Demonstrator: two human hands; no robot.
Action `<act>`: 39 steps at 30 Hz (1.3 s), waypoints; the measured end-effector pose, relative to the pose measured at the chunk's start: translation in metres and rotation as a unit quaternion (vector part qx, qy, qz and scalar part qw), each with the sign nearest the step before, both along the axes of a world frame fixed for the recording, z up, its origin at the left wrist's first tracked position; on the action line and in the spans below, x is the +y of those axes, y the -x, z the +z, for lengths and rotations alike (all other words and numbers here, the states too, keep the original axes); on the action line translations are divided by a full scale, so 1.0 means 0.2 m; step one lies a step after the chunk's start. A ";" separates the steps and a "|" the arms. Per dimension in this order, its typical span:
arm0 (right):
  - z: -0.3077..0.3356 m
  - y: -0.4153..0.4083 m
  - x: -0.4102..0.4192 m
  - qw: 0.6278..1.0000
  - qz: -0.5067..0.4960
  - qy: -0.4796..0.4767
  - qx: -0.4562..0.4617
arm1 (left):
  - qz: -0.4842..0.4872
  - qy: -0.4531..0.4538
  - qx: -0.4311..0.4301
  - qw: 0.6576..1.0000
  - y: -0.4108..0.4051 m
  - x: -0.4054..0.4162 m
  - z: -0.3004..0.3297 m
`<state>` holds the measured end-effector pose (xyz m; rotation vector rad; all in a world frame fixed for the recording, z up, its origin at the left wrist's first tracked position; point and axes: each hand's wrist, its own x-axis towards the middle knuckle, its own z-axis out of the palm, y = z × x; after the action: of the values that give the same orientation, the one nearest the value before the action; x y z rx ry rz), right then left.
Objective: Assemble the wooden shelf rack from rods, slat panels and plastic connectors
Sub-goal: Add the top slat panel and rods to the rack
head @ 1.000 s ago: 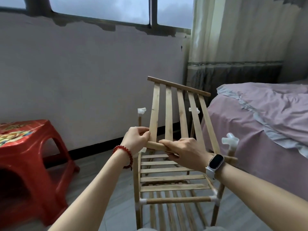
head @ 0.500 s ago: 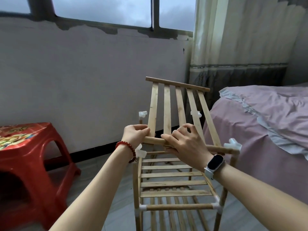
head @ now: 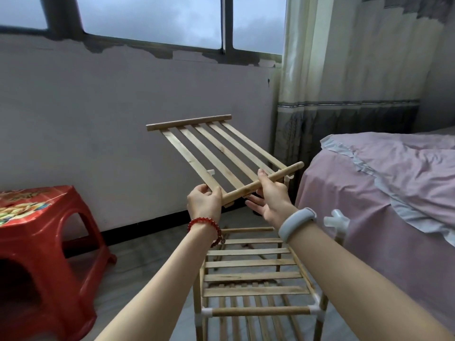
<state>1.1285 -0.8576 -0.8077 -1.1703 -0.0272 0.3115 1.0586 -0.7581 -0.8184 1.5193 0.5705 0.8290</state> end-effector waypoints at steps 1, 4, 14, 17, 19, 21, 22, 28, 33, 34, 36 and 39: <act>0.02 0.00 0.03 0.999 -0.003 -0.027 0.029 | -0.003 -0.002 -0.003 1.000 0.00 0.00 0.00; 0.06 -0.02 0.10 0.995 -0.016 -0.054 0.078 | -0.029 -0.040 -0.019 0.999 0.01 0.00 0.02; 0.14 -0.27 -0.21 0.975 -0.167 0.094 -0.111 | -0.143 0.310 -0.124 0.932 0.02 0.43 0.13; 0.12 -0.34 -0.34 0.963 -0.149 0.159 -0.156 | -0.126 0.374 -0.155 0.906 -0.01 0.53 0.15; 0.08 -0.40 -0.39 0.959 -0.133 0.182 -0.169 | -0.120 0.338 -0.118 0.926 -0.03 0.55 0.15; 0.06 -0.46 -0.43 0.955 -0.121 0.209 -0.171 | -0.127 0.292 -0.074 0.945 -0.05 0.56 0.14; 0.05 -0.49 -0.45 0.953 -0.116 0.223 -0.169 | -0.123 0.265 -0.045 0.955 -0.05 0.57 0.13; 0.10 -0.59 -0.54 0.877 -0.082 0.385 -0.275 | -0.160 0.060 0.191 0.966 -0.06 0.54 0.11; 0.20 -0.60 -0.48 0.692 -0.092 0.617 -0.362 | -0.105 0.006 0.171 0.980 -0.11 0.47 0.08; 0.22 -0.57 -0.46 0.641 -0.100 0.654 -0.389 | -0.093 0.008 0.163 0.982 -0.12 0.45 0.10; 0.25 -0.47 -0.37 0.596 -0.107 0.635 -0.480 | -0.083 0.008 0.147 0.986 -0.14 0.42 0.12; 0.20 -0.28 -0.20 0.561 -0.016 0.547 -0.621 | -0.088 0.023 0.129 0.987 -0.18 0.39 0.13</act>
<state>1.1855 -0.8973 -0.7681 -2.4348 -1.2290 -0.7624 1.0943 -0.6806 -0.7920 1.6203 0.6297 0.4839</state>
